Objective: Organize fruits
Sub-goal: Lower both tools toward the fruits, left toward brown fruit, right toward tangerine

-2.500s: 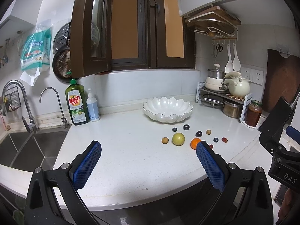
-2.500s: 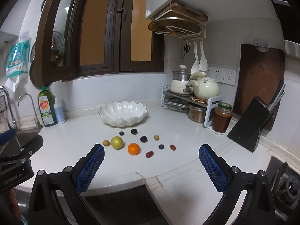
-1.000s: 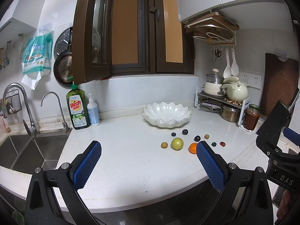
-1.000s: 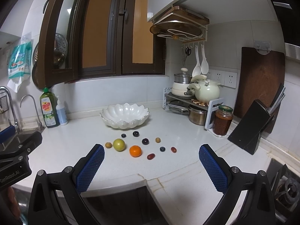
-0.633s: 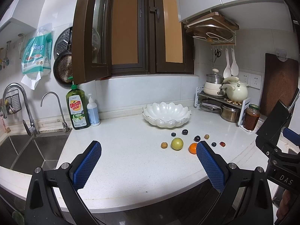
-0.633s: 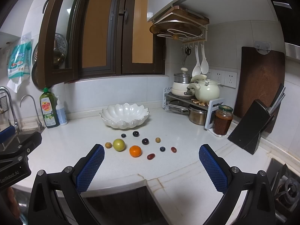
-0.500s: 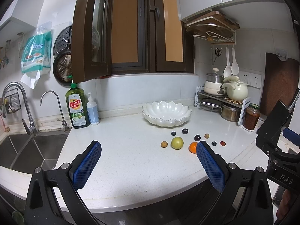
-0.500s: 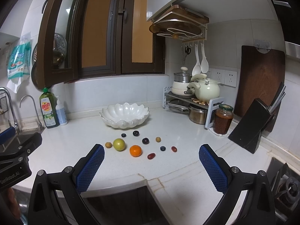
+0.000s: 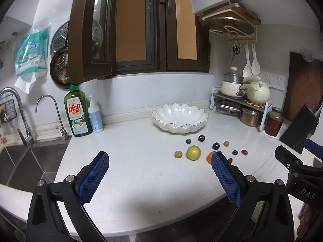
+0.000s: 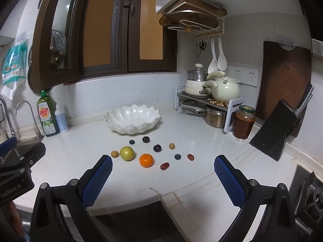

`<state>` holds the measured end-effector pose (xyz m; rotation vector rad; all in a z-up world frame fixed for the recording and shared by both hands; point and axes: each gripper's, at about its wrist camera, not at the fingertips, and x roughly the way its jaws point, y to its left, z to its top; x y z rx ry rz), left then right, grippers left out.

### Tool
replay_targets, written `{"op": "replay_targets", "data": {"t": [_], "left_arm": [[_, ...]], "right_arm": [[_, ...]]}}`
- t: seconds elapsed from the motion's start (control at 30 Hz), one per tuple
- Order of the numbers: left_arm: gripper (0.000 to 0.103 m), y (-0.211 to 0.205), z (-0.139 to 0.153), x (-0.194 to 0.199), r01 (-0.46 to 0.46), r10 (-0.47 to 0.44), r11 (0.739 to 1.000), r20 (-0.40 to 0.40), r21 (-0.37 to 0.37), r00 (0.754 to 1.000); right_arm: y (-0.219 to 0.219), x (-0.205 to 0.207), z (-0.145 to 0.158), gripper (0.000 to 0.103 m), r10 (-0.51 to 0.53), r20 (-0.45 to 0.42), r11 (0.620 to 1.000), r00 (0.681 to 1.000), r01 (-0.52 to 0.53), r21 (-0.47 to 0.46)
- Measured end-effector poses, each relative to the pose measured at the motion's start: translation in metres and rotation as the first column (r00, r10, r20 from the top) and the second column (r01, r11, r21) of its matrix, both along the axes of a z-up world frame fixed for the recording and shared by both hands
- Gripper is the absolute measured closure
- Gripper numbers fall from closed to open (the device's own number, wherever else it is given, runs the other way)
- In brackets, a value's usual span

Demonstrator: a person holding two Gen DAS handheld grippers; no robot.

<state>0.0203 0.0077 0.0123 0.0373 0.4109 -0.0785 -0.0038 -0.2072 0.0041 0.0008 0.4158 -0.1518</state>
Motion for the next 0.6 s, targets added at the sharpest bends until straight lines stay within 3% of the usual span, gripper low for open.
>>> {"op": "replay_targets", "data": {"t": [0.6], "left_arm": [[0.007, -0.001, -0.027, 0.100, 0.063, -0.058, 0.996, -0.075, 0.071, 0.996]], "right_arm": [[0.008, 0.090, -0.034, 0.003, -0.032, -0.098, 0.999, 0.995, 0.033, 0.002]]}}
